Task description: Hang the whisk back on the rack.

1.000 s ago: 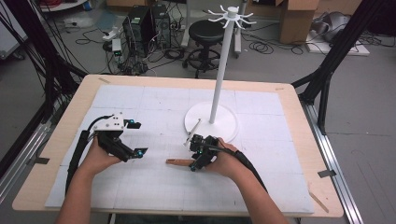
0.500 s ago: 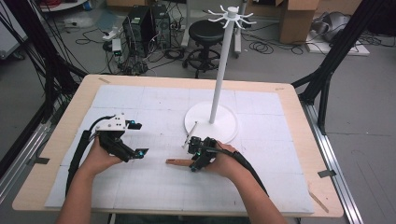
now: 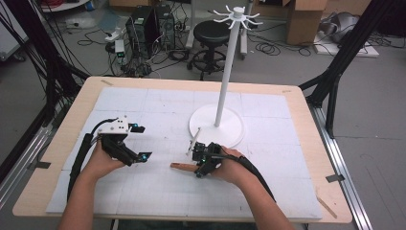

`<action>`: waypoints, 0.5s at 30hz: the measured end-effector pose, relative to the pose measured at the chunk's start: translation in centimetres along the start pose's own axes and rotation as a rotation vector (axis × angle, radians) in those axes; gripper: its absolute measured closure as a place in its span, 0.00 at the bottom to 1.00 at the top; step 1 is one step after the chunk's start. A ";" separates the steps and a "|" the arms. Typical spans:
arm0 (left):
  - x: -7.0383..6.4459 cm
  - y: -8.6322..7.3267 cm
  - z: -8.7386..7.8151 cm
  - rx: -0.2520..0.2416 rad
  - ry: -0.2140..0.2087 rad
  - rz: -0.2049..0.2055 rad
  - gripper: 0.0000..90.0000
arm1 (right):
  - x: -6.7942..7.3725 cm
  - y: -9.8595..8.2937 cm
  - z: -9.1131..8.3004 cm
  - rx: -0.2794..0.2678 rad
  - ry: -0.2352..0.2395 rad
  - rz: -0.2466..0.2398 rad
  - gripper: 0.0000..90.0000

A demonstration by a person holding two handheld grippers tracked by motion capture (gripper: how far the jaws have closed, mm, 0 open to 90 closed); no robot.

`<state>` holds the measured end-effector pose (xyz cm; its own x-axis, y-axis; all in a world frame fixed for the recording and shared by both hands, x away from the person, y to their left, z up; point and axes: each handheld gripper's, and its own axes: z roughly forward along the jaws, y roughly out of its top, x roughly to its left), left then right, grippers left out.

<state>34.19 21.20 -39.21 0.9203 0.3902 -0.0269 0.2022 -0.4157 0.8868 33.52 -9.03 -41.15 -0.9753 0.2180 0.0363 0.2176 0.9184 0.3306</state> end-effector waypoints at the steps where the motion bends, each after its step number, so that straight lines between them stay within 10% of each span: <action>1: 0.0 0.0 0.0 0.004 0.000 0.003 0.02 | 0.0 0.0 0.0 0.002 -0.001 -0.003 0.76; 4: 0.0 0.0 -0.1 -0.001 0.003 -0.002 0.02 | 0.3 -0.1 -0.3 0.027 0.004 0.033 0.77; 15: 0.0 0.0 -0.1 -0.001 0.002 0.002 0.02 | -0.2 -1.0 -4.1 -0.138 -0.039 0.024 0.78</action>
<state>34.17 21.25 -39.15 0.9199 0.3915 -0.0244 0.2003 -0.4151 0.8874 33.31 -11.35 -37.61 -0.9671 0.2542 0.0094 0.2303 0.8591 0.4570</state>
